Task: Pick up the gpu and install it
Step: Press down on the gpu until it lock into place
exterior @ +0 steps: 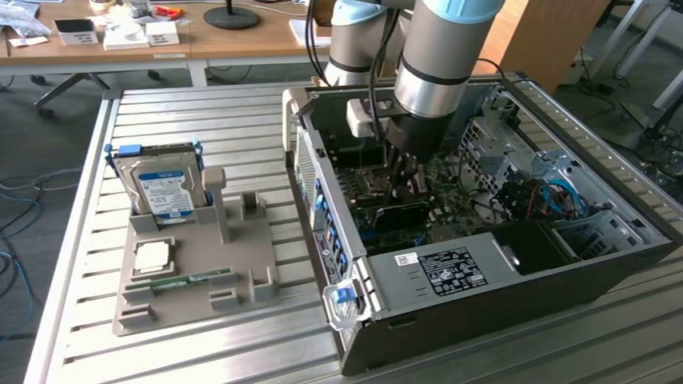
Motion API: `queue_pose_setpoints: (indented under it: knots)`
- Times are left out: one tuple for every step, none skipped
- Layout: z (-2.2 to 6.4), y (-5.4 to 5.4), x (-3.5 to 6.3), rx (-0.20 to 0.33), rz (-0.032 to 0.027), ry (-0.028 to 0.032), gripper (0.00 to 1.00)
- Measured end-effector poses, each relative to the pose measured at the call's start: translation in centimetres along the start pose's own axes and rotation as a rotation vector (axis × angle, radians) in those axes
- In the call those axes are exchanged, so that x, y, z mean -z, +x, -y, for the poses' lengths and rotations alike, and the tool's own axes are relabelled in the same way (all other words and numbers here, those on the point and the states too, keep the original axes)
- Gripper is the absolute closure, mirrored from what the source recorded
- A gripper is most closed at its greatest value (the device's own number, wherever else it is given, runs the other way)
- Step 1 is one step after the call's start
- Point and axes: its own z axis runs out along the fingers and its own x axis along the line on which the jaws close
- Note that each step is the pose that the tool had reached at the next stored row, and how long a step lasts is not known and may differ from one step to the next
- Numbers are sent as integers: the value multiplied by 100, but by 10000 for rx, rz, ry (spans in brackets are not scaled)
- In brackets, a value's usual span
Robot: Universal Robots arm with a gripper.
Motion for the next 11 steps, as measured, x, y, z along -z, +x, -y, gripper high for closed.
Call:
queue_pose_setpoints:
  knots:
    - [0, -1, 30, 0, -1, 0, 89]
    - [1, -2, 58, 1, -1, -1, 89]
    - [1, -3, 86, 0, -2, 0, 89]
    - [1, -3, 115, 0, -1, 0, 89]
    - [1, -4, 144, 1, -2, 0, 89]
    - [2, -5, 174, 1, -2, -1, 89]
    - [2, -6, 202, 0, -2, -1, 89]
    - [2, -7, 229, 0, -2, -1, 89]
    - [2, -8, 253, 1, -2, -1, 89]
    - [2, -9, 278, 0, -1, 0, 89]
    - [3, -9, 302, 1, -1, -1, 89]
